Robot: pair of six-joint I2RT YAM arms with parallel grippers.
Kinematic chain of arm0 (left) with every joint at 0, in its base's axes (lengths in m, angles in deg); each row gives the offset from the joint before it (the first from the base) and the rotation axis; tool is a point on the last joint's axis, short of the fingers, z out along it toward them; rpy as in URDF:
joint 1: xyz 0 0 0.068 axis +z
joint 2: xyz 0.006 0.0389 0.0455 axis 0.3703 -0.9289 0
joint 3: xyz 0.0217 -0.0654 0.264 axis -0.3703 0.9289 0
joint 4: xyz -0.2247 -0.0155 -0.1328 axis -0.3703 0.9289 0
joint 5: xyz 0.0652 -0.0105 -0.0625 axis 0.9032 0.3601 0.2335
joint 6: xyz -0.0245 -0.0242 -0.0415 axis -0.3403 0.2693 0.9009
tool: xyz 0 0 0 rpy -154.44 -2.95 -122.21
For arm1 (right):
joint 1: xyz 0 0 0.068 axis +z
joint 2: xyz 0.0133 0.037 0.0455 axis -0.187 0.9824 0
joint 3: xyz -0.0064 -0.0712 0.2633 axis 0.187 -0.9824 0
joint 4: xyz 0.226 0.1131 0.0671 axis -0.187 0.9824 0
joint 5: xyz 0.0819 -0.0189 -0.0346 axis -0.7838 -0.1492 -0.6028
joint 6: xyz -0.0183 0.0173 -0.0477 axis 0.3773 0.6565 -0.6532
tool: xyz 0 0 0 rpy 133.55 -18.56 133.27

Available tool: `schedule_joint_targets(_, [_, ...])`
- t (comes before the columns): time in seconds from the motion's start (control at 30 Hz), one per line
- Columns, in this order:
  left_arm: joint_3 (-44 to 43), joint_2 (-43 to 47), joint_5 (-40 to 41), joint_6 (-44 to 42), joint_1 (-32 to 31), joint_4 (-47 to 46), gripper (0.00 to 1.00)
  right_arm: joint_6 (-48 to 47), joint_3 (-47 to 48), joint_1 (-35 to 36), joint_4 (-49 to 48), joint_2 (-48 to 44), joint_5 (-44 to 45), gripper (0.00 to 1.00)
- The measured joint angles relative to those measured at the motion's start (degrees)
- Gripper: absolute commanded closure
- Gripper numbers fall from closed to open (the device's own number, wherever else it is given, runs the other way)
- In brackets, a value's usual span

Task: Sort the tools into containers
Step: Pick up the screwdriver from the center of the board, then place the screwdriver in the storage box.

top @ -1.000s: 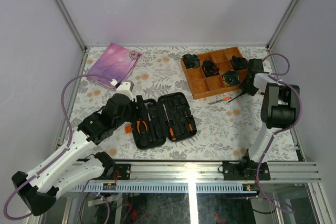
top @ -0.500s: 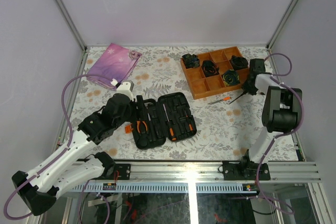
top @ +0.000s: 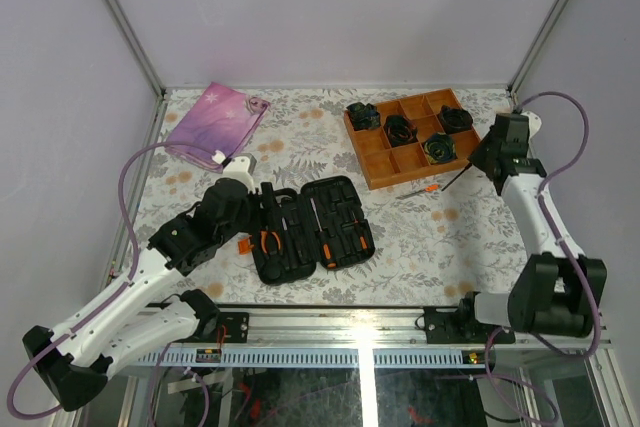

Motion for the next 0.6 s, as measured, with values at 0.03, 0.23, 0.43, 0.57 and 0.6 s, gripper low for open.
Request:
schedule_joint_targets(0.03, [0.0,0.0,-0.3,0.0,0.0,0.0,0.32,-0.4,-0.5,0.8,0.0,-1.5,-0.7,1.00])
schedule_joint_targets(0.23, [0.0,-2.3,-5.0,-0.1,5.8,-0.4,0.33,-3.9,-1.0,14.8,-0.1,-6.7,-2.5,1.00])
schedule_joint_targets(0.43, [0.1,-4.5,-13.1,-0.3,17.5,-1.1,0.34,-6.7,-0.7,29.0,-0.2,-6.1,-4.1,1.00])
schedule_joint_targets(0.57, [0.1,-5.4,-18.7,-0.7,24.5,-1.3,0.34,-9.0,1.4,37.4,-0.7,-2.4,-4.5,1.00])
schedule_joint_targets(0.6, [0.1,-5.6,-19.9,-0.9,26.0,-1.3,0.34,-9.6,2.1,39.5,-1.0,-1.2,-5.0,1.00])
